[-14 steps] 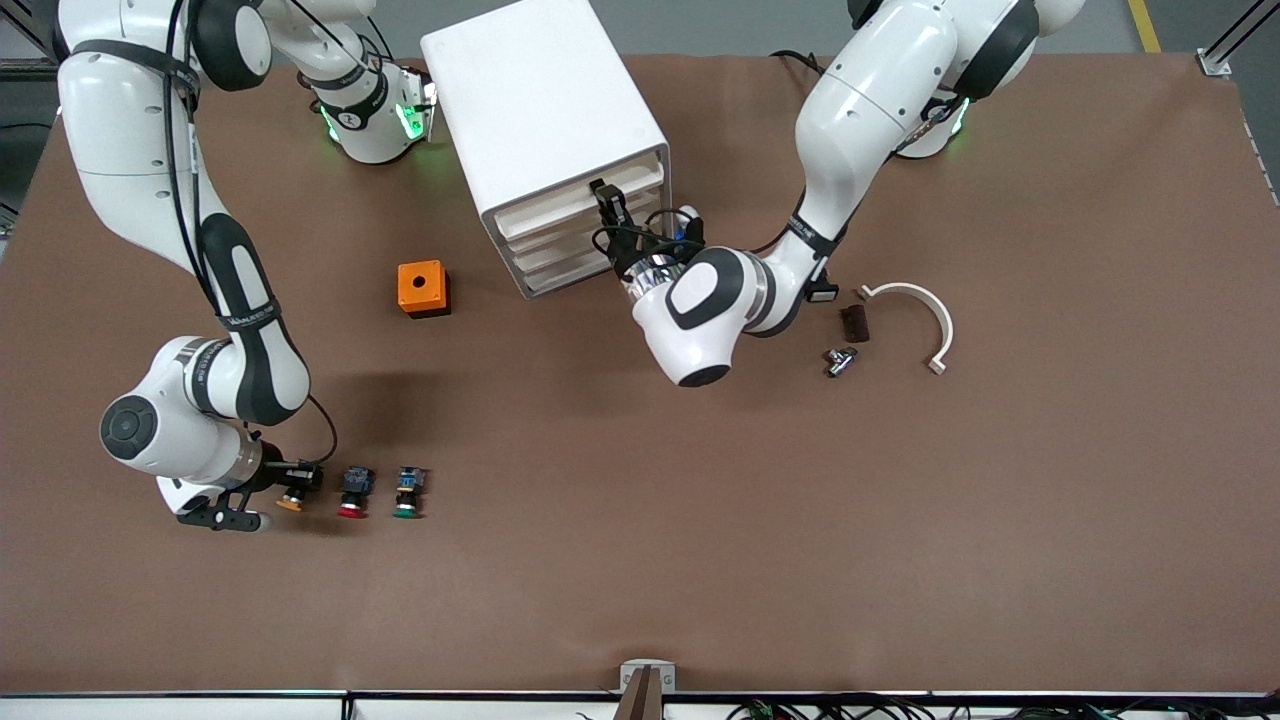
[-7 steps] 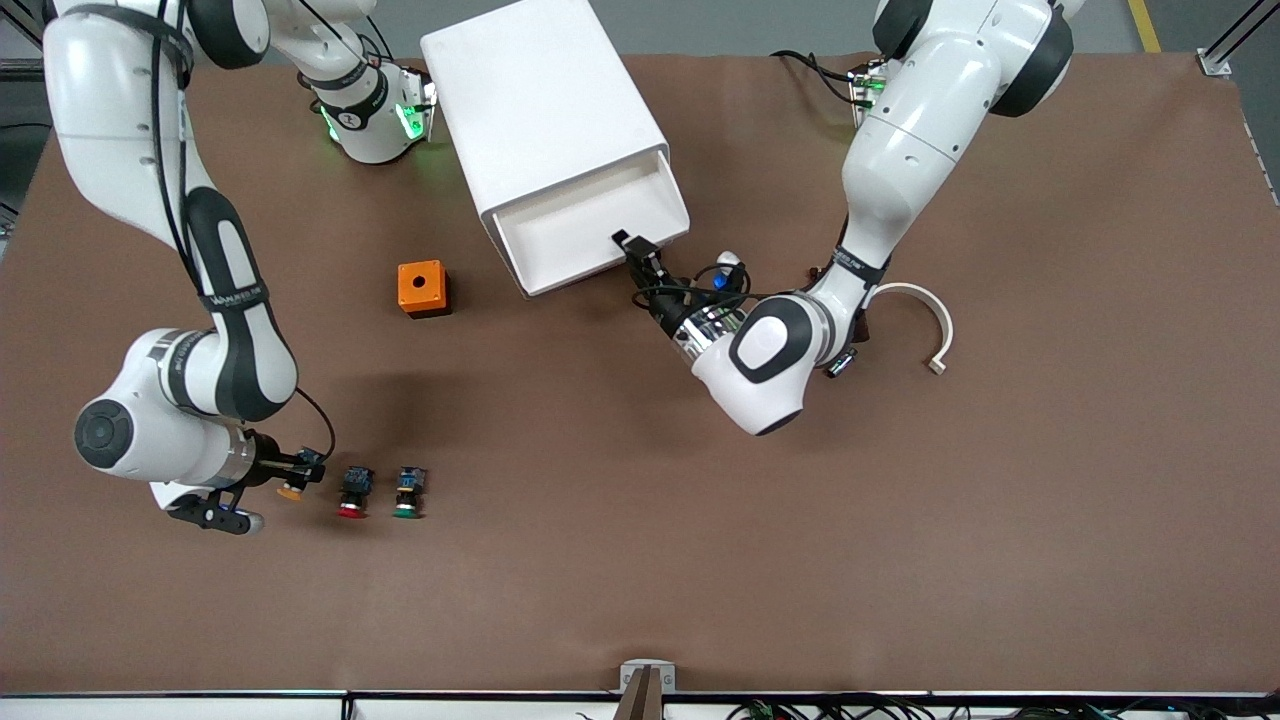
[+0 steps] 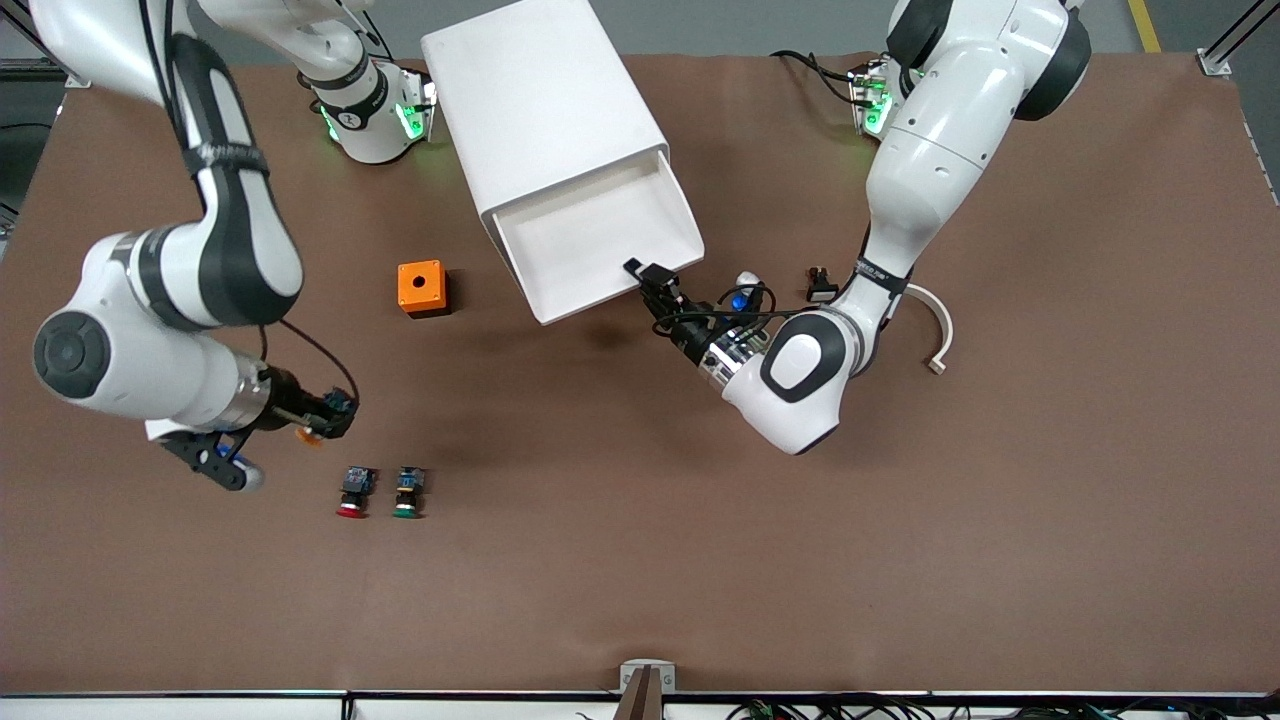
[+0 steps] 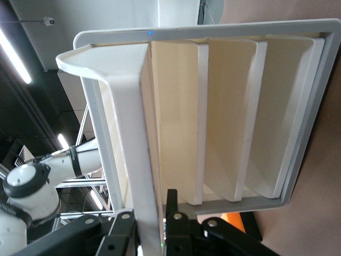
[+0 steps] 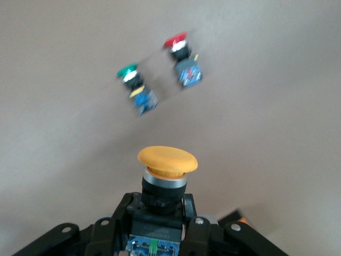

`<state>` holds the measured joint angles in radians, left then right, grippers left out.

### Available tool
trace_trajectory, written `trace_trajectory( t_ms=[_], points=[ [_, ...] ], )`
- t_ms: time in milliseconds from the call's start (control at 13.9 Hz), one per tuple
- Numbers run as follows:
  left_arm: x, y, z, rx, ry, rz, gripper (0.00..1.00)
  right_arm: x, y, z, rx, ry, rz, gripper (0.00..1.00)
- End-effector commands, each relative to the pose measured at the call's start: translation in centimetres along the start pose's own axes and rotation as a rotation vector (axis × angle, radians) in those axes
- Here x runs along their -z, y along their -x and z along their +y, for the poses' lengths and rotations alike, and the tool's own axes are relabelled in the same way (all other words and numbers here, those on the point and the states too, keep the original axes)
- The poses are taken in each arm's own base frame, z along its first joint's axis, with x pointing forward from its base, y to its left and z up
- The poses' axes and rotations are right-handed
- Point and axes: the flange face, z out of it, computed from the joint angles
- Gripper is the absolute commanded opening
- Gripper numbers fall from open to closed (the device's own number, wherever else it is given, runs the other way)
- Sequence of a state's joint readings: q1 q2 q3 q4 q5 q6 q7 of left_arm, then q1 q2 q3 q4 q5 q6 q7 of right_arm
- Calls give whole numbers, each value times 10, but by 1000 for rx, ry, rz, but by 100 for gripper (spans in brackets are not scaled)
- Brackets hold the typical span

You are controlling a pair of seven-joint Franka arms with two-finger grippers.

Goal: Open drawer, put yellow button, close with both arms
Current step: 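Carry the yellow button with the right gripper into the open drawer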

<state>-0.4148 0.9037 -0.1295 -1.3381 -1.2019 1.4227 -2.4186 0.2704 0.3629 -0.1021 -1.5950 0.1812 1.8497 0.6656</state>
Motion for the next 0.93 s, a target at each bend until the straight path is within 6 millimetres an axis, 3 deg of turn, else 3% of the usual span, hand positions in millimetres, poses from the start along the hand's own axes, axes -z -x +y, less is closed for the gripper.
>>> trace_trajectory(
  t_ms=[0, 215, 287, 646, 861],
  points=[
    [5, 4, 2, -42, 2, -27, 37, 10, 83, -20, -61, -7, -13, 0],
    [7, 11, -13, -194, 10, -29, 87, 17, 160, -56, -175, -9, -8, 0],
    [9, 13, -18, -247, 18, -25, 98, 13, 186, -73, -218, 0, -2, 0],
    [27, 17, -33, -515, 41, -23, 99, -15, 292, -125, -377, -4, 45, 0],
    [44, 19, -39, -731, 82, -24, 99, -25, 335, -142, -497, -34, 69, 0]
  ],
)
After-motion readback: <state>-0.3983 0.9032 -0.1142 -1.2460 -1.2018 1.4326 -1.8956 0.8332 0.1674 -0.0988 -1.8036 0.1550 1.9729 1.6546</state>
